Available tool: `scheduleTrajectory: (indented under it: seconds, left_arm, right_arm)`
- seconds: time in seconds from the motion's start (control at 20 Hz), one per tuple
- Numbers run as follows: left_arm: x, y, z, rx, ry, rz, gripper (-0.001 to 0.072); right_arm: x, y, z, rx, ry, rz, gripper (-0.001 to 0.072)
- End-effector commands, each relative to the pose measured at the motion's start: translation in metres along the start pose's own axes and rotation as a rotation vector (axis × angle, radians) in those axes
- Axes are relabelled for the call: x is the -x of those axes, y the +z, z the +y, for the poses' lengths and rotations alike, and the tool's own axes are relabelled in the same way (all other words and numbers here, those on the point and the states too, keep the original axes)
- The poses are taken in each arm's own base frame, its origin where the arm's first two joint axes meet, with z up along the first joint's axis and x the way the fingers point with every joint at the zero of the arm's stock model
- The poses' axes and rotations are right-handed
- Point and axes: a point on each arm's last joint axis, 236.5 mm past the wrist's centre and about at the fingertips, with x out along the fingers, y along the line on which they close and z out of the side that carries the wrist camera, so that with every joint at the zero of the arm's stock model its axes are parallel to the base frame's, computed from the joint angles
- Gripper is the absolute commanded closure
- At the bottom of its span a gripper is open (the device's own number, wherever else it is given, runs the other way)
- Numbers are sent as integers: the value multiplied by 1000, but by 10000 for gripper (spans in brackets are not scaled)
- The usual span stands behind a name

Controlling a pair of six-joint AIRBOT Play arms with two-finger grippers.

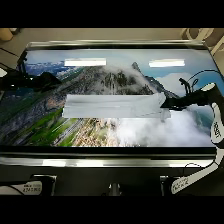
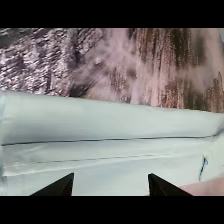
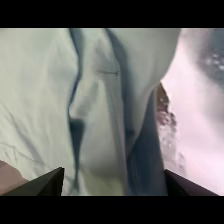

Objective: Fold the shirts.

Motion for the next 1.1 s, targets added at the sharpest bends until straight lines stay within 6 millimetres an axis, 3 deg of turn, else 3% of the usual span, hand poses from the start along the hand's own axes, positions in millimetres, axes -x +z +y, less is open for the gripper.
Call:
scheduleTrajectory:
  seconds: [0.0,0.1,0.15,0.25,0.3,0.35,0.4,0.6,0.7,1.05]
  left_arm:
    - [-2,-14,-46,-94,-39,14,172]
    - [-18,-27,-71,-140,-65,45,173]
    - [-27,-32,-82,-163,-76,51,173]
    - [-49,-41,-105,-202,-97,55,187]
    - [-64,-47,-115,-217,-107,61,315]
    - [-82,-54,-124,-232,-115,70,579]
    - [-103,-63,-132,-245,-120,81,671]
    - [-204,-141,-138,-208,-102,279,683]
    - [-237,-167,-147,-212,-104,339,683]
    - [-297,-199,-216,-14,-308,419,683]
  right_arm:
    - [-27,0,13,-65,59,29,0]
    - [-36,3,21,-76,55,35,39]
    - [-39,5,28,-73,67,32,178]
    - [-35,16,44,-89,126,-6,696]
    - [-28,24,53,-77,143,-34,698]
    - [-18,31,60,-54,142,-62,698]
    - [-5,38,68,-23,137,-94,699]
    - [55,47,114,101,116,-180,699]
    - [80,39,139,157,120,-187,699]
    - [157,17,210,317,84,-286,698]
